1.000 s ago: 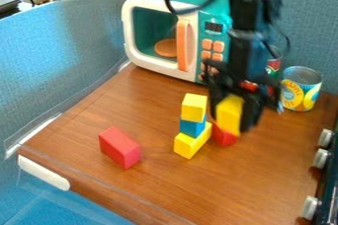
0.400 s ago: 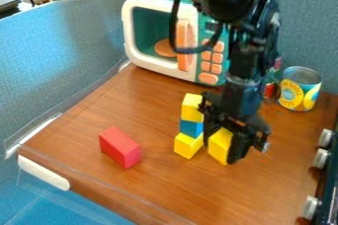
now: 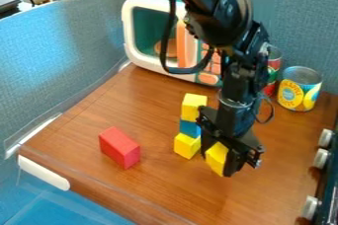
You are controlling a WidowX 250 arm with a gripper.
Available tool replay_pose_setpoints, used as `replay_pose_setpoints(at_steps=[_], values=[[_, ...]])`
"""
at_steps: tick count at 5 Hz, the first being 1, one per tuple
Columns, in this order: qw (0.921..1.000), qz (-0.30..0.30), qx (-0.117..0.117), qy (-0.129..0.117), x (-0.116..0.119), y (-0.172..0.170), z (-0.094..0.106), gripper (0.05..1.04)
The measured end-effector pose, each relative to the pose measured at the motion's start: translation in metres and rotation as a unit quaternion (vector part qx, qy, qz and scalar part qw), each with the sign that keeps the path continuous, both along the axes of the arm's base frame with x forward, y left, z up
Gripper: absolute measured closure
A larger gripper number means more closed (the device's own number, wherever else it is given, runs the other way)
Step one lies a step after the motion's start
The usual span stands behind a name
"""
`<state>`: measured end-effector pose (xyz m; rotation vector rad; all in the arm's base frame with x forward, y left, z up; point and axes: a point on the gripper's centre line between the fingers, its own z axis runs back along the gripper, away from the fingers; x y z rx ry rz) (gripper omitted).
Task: Placed a yellow cube on the table
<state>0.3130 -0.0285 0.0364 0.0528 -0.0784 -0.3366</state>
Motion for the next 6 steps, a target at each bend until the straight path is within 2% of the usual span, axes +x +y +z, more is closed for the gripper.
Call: replay_pose_setpoints(at_steps=[1,2,3,4,5,6], values=[[0.9994,-0.009,-0.025,0.022,-0.004,-0.007,-0.012,0.487],[0.9979,-0.013,-0.055,0.032,-0.007,-0.018,-0.011,0.487],[0.9974,-0.006,-0.062,0.037,-0.009,-0.019,-0.011,0.416],[0.9971,0.008,-0.056,0.051,-0.013,-0.017,-0.011,0.133],[0.9967,0.029,-0.055,0.052,-0.013,-0.011,-0.009,0.081],[0.9976,0.042,-0.054,-0.001,-0.010,-0.008,0.035,0.083]])
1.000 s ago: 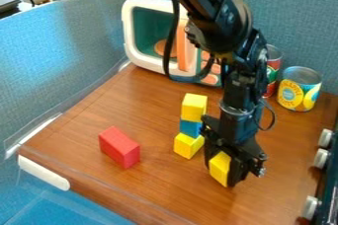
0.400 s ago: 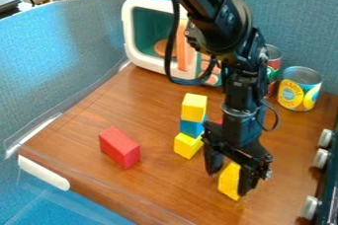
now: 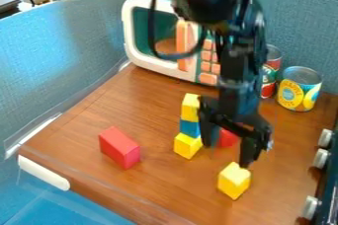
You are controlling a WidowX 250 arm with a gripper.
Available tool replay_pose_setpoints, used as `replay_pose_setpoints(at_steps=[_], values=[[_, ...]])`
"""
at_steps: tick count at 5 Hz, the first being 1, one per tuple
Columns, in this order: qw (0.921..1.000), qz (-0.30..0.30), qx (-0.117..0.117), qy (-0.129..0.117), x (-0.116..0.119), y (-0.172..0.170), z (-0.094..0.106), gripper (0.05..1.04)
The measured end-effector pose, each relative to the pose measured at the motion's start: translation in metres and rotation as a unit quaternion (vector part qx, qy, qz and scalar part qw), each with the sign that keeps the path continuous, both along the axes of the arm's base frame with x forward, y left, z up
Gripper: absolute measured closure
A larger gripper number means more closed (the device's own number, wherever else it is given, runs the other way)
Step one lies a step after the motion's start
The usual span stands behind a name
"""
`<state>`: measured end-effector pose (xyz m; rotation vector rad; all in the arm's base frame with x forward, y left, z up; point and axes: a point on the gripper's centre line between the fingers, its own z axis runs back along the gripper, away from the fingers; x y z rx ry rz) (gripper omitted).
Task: Placed a yellow cube on the table
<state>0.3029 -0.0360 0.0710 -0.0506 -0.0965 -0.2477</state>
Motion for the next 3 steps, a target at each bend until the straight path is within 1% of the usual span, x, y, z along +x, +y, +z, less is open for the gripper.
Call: replay_pose_setpoints(at_steps=[1,2,3], values=[[0.9987,0.020,0.000,-0.047,-0.005,0.003,0.044,0.083],[0.9974,0.046,-0.003,-0.056,-0.005,0.010,0.069,0.083],[0.9954,0.092,-0.007,-0.026,0.000,0.023,0.062,0.083]])
